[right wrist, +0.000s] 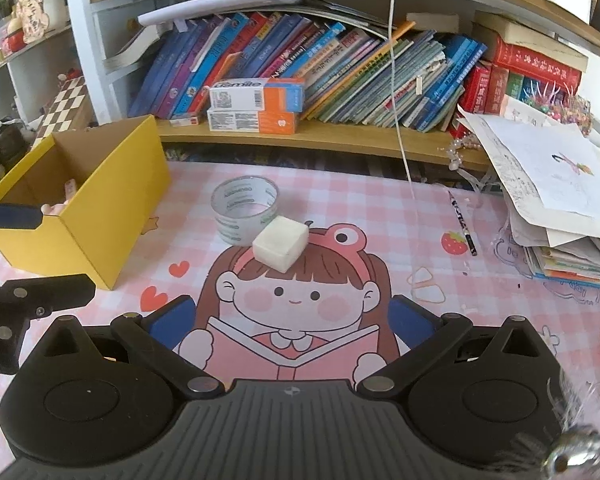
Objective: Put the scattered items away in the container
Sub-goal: 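Move both tools toward the tape roll and white sponge on the mat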
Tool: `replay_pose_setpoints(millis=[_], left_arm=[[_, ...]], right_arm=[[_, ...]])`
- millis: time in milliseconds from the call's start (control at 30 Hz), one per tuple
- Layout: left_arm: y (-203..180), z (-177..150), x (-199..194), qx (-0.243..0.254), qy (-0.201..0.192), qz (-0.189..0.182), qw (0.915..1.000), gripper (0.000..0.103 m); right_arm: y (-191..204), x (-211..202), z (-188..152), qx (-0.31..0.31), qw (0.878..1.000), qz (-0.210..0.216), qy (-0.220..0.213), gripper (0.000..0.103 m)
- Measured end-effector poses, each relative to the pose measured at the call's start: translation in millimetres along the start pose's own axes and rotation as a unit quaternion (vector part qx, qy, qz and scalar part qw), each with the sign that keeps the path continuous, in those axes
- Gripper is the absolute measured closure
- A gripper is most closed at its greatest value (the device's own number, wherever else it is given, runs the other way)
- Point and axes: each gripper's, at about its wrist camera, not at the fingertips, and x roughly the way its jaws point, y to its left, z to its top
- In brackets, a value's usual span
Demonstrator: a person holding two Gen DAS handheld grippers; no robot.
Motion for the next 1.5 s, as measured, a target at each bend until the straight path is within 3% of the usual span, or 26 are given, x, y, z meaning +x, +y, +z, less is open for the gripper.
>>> replay_pose_setpoints(millis=[933, 1300, 1500], left_arm=[[20.1, 30.9, 77.7, -0.019, 0.013, -0.012, 0.9997, 0.008], [27.0, 38.9, 96.3, -0.030, 0.015, -0.005, 0.9994, 0.008], [32.8, 42.9, 101.4, -0.034, 0.016, 0.004, 0.9993, 0.008]], right_arm=[[-14.5, 74.3, 27.9, -0.001, 0.999, -0.002, 0.037, 0.000], [-13.0, 108.3, 36.2, -0.016, 0.999, 0.021, 0.038, 0.002], [-15.1, 133.2, 37.3, -0.015, 0.998, 0.052, 0.045, 0.017]])
